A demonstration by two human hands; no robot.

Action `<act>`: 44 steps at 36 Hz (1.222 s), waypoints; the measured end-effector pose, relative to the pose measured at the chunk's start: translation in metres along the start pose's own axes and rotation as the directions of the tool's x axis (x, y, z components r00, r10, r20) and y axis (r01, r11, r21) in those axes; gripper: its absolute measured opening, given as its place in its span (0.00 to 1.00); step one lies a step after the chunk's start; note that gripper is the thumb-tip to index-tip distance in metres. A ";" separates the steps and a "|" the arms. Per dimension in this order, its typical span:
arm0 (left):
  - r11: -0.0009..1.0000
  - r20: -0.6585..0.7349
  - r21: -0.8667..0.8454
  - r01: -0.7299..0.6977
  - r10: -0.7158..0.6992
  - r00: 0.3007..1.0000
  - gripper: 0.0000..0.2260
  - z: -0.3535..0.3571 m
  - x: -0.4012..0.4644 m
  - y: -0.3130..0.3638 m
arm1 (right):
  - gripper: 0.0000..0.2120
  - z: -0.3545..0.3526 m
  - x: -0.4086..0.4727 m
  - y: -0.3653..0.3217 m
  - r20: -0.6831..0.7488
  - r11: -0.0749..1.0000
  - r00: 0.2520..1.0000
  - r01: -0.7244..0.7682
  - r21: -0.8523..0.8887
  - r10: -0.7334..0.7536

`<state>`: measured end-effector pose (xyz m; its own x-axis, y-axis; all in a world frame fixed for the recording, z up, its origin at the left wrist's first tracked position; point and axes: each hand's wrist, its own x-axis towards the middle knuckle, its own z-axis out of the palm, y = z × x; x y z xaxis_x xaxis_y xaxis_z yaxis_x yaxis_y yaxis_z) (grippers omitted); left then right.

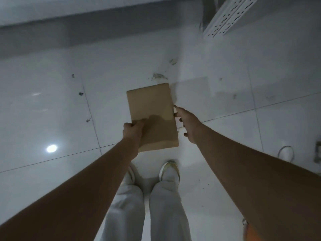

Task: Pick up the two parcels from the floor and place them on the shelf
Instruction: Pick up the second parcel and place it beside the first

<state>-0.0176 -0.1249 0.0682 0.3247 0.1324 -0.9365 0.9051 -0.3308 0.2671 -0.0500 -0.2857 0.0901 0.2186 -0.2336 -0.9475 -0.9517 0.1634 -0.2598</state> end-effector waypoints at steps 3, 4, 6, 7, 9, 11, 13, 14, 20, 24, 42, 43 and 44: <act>0.997 -0.029 -0.076 -0.004 0.001 1.000 0.25 -0.028 -0.041 0.014 | 0.20 0.007 -0.043 -0.017 0.051 0.995 0.999 0.015 0.095 -0.020; 0.995 -0.032 -0.098 -0.015 0.012 0.999 0.24 -0.038 -0.058 0.021 | 0.18 0.009 -0.058 -0.025 0.061 0.992 0.998 0.021 0.123 -0.029; 0.991 -0.040 -0.120 -0.052 0.048 0.998 0.20 -0.059 -0.088 0.039 | 0.18 0.013 -0.091 -0.043 0.064 0.988 0.996 0.046 0.150 -0.056; 0.990 -0.048 -0.122 -0.075 0.070 0.996 0.19 -0.069 -0.103 0.049 | 0.18 0.015 -0.107 -0.052 0.063 0.986 0.995 0.064 0.157 -0.074; 0.985 -0.064 -0.116 -0.125 0.118 0.991 0.20 -0.091 -0.134 0.071 | 0.17 0.016 -0.144 -0.073 0.082 0.983 0.990 0.102 0.151 -0.115; 0.979 -0.070 -0.096 -0.180 0.173 0.982 0.21 -0.112 -0.167 0.094 | 0.15 0.017 -0.181 -0.094 0.117 0.982 0.982 0.135 0.133 -0.151; 0.966 -0.071 -0.087 -0.243 0.237 0.969 0.21 -0.130 -0.202 0.118 | 0.18 0.015 -0.222 -0.114 0.123 0.976 0.971 0.193 0.104 -0.206; 0.960 -0.070 -0.083 -0.268 0.263 0.962 0.21 -0.138 -0.219 0.129 | 0.22 0.012 -0.243 -0.124 0.116 0.970 0.966 0.222 0.102 -0.233; 0.909 -0.051 -0.126 -0.397 0.394 0.918 0.21 -0.174 -0.329 0.182 | 0.50 -0.007 -0.351 -0.176 0.122 0.950 0.943 0.306 0.058 -0.311; 0.855 -0.031 -0.148 -0.497 0.498 0.867 0.20 -0.189 -0.401 0.203 | 0.51 -0.026 -0.424 -0.200 0.145 0.920 0.909 0.391 0.024 -0.390; 0.677 0.234 -0.415 -0.608 0.725 0.648 0.32 -0.236 -0.688 0.265 | 0.12 -0.106 -0.723 -0.260 0.207 0.599 0.565 0.780 0.181 -0.799; 0.658 0.251 -0.465 -0.593 0.740 0.624 0.30 -0.238 -0.698 0.270 | 0.11 -0.111 -0.736 -0.264 0.213 0.578 0.540 0.788 0.211 -0.814; 0.647 0.266 -0.485 -0.589 0.751 0.605 0.28 -0.244 -0.712 0.273 | 0.11 -0.116 -0.748 -0.266 0.221 0.558 0.517 0.801 0.216 -0.827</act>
<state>0.0653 -0.0810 0.8632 0.8026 -0.4172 -0.4264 0.5273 0.1617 0.8342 0.0149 -0.2658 0.8901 0.9477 -0.0436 -0.3160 -0.3098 0.1112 -0.9443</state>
